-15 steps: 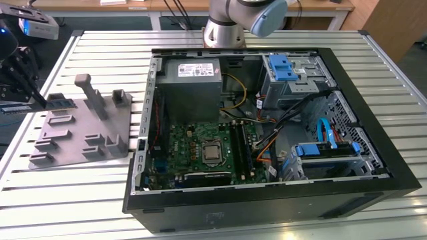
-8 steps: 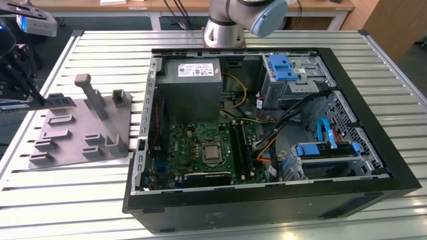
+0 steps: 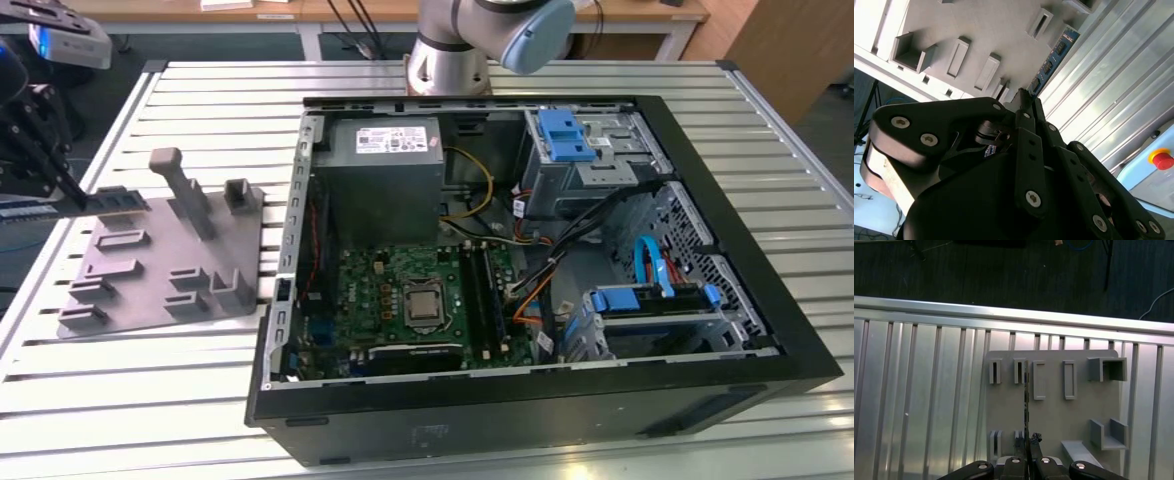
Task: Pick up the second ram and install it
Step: 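Pick up the second ram and move it above second insertion slot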
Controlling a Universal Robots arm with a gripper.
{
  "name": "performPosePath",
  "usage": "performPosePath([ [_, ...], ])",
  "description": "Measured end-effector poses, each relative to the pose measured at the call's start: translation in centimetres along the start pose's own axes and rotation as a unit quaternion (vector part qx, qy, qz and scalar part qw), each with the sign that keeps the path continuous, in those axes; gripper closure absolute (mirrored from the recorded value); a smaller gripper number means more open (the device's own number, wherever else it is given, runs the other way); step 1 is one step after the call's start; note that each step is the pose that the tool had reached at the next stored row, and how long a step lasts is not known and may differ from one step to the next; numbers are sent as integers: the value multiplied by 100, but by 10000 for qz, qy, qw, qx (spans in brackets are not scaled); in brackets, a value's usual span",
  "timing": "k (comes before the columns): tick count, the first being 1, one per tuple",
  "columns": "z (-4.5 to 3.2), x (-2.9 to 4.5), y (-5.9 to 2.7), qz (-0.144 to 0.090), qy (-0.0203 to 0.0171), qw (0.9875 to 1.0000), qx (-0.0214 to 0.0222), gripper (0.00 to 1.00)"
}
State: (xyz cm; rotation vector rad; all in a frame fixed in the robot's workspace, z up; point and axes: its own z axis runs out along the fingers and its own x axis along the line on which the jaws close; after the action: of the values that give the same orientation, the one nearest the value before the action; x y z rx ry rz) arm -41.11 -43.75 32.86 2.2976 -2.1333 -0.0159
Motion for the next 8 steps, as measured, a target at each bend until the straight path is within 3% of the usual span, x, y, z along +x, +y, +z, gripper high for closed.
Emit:
performPosePath([
  [8, -55, 0, 1, 0, 0, 10000, 0, 86],
])
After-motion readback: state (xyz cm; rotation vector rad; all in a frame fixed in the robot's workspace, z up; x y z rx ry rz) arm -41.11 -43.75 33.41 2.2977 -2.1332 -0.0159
